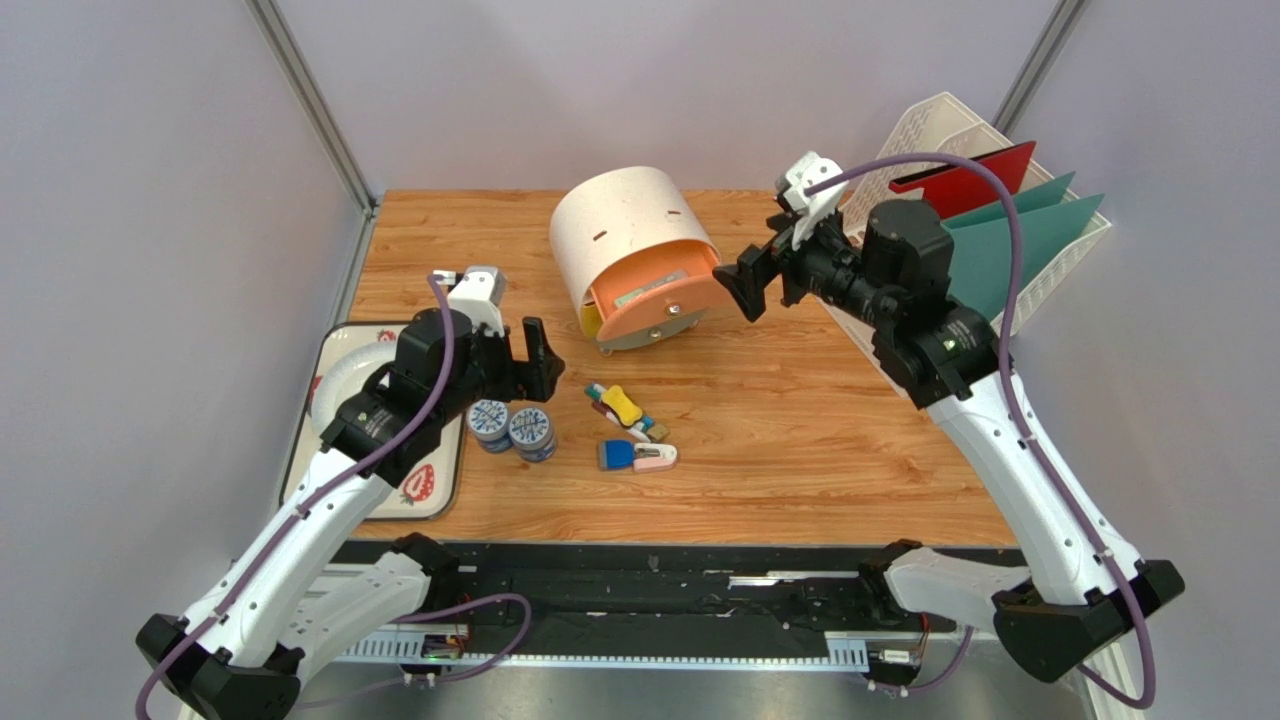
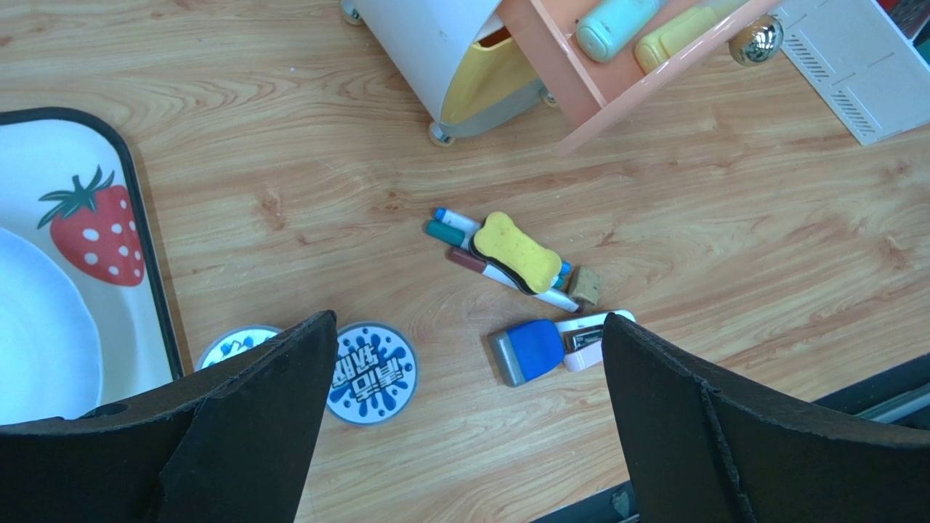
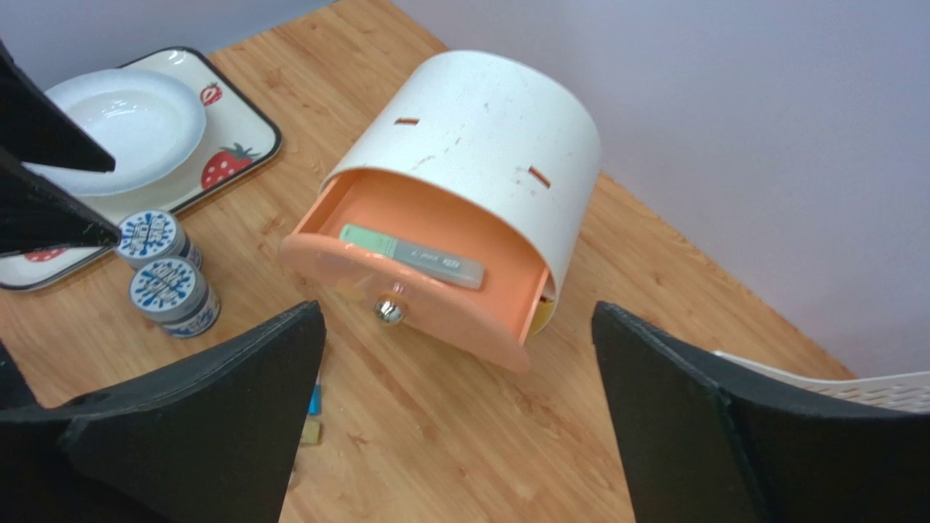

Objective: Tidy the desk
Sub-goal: Place the stationery in the drawer, then move the storage box to the center of the board.

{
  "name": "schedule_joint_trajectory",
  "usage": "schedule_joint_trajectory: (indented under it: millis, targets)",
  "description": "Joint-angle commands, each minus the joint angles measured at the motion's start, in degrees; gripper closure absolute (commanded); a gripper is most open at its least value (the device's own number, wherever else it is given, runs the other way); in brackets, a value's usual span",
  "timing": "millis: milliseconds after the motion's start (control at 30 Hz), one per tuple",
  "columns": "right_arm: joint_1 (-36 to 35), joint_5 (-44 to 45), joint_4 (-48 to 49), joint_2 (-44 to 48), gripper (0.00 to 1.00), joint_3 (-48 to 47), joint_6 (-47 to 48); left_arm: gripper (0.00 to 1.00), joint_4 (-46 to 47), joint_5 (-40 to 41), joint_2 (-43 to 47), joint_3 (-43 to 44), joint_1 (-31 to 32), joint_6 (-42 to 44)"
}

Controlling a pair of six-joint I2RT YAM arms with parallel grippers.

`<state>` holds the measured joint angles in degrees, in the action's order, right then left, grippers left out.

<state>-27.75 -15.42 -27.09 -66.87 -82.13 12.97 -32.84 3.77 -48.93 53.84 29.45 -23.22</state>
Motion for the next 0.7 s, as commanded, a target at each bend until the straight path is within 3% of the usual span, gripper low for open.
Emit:
schedule_joint_trajectory:
  millis: [0,367,533,667]
  targets:
    - [-0.4,1.9,7.2,2.4,0.01,9.0,-9.5,0.01,0.2,0.8,1.5,2.1,-0.4,1.3]
    - [-1.3,-4.4,7.1,5.0,0.01,24.3,-20.9,0.01,-0.2,-1.0,1.1,1.2,-0.4,1.3]
    - [-3.1,3.6,7.6,4.4,0.01,30.1,-26.5,0.01,0.0,-1.1,0.5,0.6,-0.4,0.6]
    - [-3.0,7.6,13.9,3.8,0.01,36.9,-35.9,0.01,0.5,-0.7,0.6,0.3,-0.4,0.1]
